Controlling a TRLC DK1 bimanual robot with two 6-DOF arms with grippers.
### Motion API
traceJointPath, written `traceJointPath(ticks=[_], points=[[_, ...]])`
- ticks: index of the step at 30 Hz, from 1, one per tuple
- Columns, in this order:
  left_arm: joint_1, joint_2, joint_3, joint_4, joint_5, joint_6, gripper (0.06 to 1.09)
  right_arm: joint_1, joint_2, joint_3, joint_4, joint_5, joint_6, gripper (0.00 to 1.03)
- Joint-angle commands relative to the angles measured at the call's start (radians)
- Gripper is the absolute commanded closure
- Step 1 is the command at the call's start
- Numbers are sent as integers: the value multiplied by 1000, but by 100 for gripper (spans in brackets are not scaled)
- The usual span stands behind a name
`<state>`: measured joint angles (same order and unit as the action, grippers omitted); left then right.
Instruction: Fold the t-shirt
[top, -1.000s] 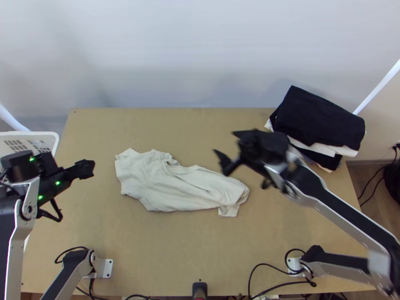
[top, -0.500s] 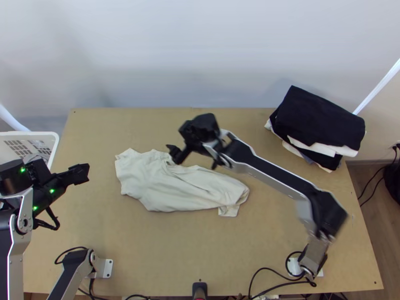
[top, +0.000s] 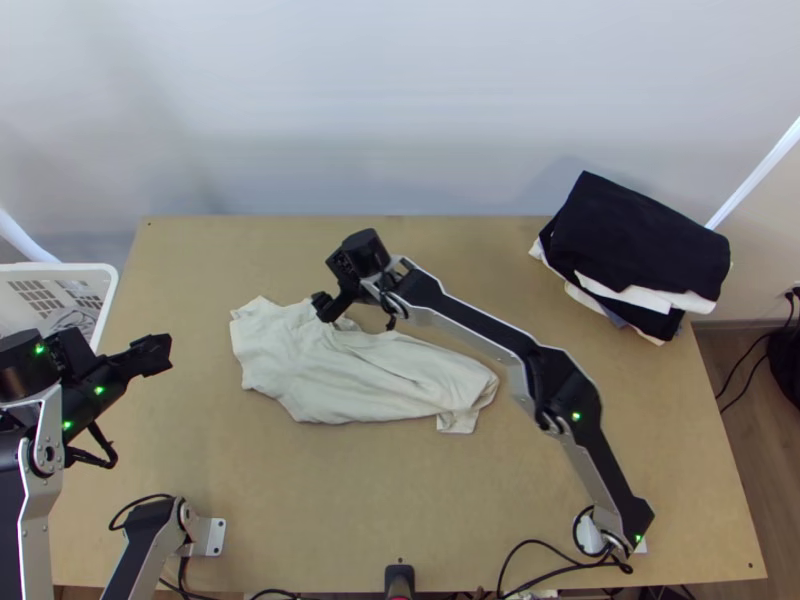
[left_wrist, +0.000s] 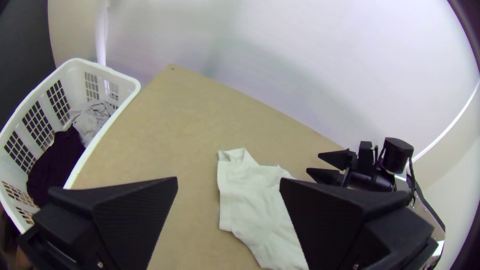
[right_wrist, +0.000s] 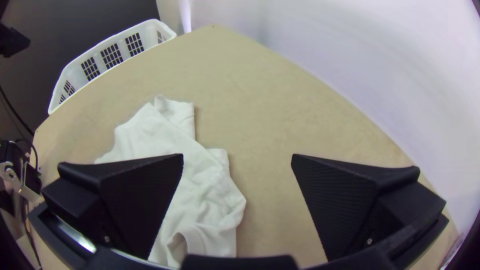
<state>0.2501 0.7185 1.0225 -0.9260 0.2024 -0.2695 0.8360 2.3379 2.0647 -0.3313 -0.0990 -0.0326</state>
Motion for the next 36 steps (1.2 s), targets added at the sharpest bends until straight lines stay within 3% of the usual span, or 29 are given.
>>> traceJointPath(ticks=[1, 8, 14, 27, 28, 31, 33, 34, 36], points=[[9, -10, -22, -8, 12, -7, 10, 15, 104, 167, -97, -18, 26, 4], [9, -8, -38, 7, 14, -13, 10, 43, 172, 213, -123, -31, 31, 6], [11, -7, -42, 9, 12, -13, 10, 54, 204, 221, -121, -31, 48, 16], [9, -7, -44, 13, 12, -13, 10, 55, 259, 238, -112, -31, 54, 16], [11, -7, -44, 13, 12, -13, 10, 55, 261, 238, -112, -31, 54, 20], [9, -5, -47, 13, 12, -11, 10, 54, 262, 238, -101, -31, 54, 64], [9, -5, -48, 15, 12, -10, 10, 54, 259, 238, -98, -31, 56, 86], [9, -5, -48, 16, 12, -10, 10, 54, 258, 238, -95, -31, 54, 93], [9, -4, -50, 21, 12, -10, 10, 54, 251, 238, -92, -30, 54, 92]])
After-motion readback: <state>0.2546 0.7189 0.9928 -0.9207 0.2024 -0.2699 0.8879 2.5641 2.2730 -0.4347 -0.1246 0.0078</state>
